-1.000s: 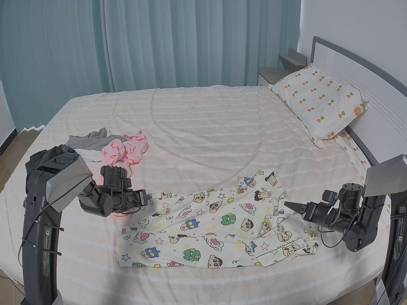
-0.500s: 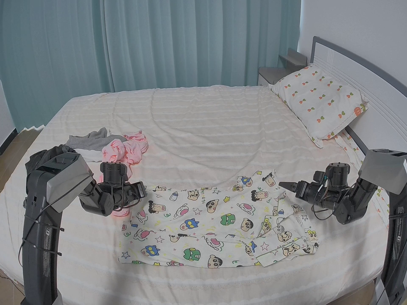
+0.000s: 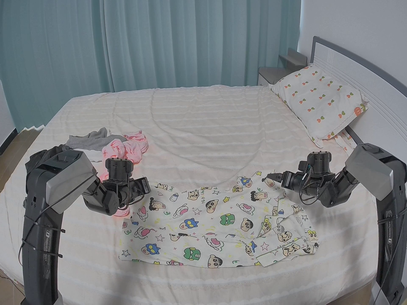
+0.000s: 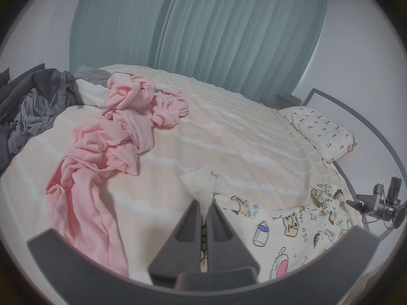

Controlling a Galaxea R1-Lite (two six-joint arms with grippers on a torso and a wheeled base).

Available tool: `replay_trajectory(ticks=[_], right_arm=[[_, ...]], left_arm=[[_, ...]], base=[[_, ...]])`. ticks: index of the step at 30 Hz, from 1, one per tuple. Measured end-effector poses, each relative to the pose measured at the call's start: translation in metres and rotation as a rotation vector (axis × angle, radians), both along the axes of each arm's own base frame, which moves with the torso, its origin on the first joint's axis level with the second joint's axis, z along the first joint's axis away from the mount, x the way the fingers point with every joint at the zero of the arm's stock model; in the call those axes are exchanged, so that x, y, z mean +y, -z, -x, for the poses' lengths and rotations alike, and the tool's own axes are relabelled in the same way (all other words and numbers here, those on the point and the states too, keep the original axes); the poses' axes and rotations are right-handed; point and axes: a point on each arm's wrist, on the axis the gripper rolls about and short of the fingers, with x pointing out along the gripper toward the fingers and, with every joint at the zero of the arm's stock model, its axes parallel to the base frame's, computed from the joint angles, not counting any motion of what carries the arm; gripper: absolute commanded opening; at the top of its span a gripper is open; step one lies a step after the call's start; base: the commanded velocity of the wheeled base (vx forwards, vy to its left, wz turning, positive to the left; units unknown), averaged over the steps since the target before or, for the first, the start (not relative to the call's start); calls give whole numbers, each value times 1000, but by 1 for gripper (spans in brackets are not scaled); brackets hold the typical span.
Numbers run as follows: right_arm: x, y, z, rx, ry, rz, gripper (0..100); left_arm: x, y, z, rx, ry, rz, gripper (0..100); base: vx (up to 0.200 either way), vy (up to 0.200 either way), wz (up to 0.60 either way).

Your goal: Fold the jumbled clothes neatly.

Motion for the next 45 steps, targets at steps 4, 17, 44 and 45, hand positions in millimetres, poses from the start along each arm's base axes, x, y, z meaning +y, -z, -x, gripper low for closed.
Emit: replay_trajectory(ticks=[4, 17, 44, 45], right_arm=[[5, 5, -11, 4, 10, 36, 100], [32, 24, -36, 28, -7, 151, 100], [7, 17, -29, -103, 59, 14, 0], [6, 16, -28, -109, 56, 10, 0]], left_arm=[[-4, -1, 3, 3, 3, -4, 0], [-7, -3, 10, 16, 10, -7, 0], [1, -16, 7, -31, -136, 6, 0], [2, -17, 6, -34, -145, 4, 0]], base=[[0, 0, 0], [0, 0, 0], [0, 0, 0], [0, 0, 0]])
